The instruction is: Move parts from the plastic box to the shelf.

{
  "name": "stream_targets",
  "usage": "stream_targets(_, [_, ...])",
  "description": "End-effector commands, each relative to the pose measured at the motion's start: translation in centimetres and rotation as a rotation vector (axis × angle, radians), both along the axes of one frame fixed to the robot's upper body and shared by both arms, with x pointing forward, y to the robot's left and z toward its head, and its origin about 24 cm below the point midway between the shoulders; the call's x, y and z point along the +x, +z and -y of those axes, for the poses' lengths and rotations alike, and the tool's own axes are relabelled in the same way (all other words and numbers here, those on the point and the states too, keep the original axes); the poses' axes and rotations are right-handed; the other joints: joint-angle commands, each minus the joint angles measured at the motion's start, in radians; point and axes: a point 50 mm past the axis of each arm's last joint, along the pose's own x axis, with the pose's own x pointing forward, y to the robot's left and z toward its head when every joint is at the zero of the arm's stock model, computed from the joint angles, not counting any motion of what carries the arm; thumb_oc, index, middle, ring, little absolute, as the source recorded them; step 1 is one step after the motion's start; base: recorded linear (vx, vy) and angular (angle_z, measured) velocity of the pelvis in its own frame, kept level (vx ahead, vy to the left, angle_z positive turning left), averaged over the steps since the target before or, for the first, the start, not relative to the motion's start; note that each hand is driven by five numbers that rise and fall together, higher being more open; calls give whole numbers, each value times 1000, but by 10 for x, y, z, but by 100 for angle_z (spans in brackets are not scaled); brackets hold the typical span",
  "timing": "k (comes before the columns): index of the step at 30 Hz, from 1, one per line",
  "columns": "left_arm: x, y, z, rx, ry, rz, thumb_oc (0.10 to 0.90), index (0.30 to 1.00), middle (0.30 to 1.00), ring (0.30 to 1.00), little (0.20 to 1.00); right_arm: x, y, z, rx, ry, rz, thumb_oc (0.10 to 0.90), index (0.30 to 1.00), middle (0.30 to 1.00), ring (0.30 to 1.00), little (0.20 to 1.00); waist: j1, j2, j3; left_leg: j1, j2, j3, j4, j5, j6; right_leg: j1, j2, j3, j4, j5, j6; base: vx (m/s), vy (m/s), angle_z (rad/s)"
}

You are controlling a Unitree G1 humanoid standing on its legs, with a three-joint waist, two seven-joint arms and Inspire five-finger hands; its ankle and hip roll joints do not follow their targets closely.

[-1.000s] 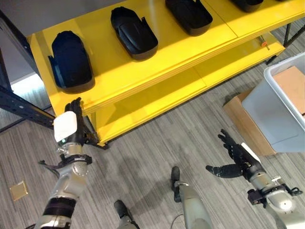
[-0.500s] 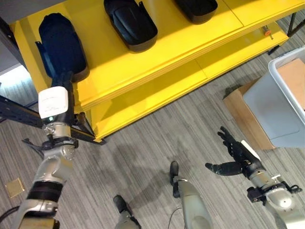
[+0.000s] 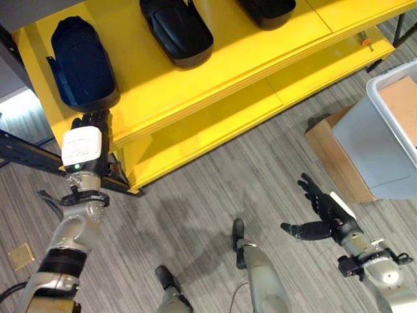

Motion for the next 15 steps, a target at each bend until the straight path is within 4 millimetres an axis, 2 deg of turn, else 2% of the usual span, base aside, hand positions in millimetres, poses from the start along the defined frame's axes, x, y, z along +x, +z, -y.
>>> stream_targets(1, [2, 42, 2, 42, -28, 186, 900, 1000, 1000, 1000, 1000, 4, 38, -6, 9, 38, 219, 900, 1000, 1000, 1000, 1000, -26, -34, -48, 44, 34, -56, 128, -86, -18, 56, -49, 61, -44, -28, 85, 0, 0, 0])
stream_targets(14, [15, 47, -9, 22, 35, 168, 900, 1000, 1000, 1000, 1000, 4, 40, -7, -2, 49, 224, 900, 1000, 1000, 1000, 1000, -42, -30, -53, 41, 35, -48, 129, -83, -21, 38, -44, 65, -35, -27, 87, 7, 3, 0])
stream_targets(15, [17, 47, -8, 15, 29, 162, 900, 1000, 1000, 1000, 1000, 4, 40, -7, 3, 50, 222, 900, 1000, 1000, 1000, 1000, -43, -23, -57, 50, 37, -58, 127, -102, -27, 43, -42, 75, -29, -50, 99, 0, 0, 0])
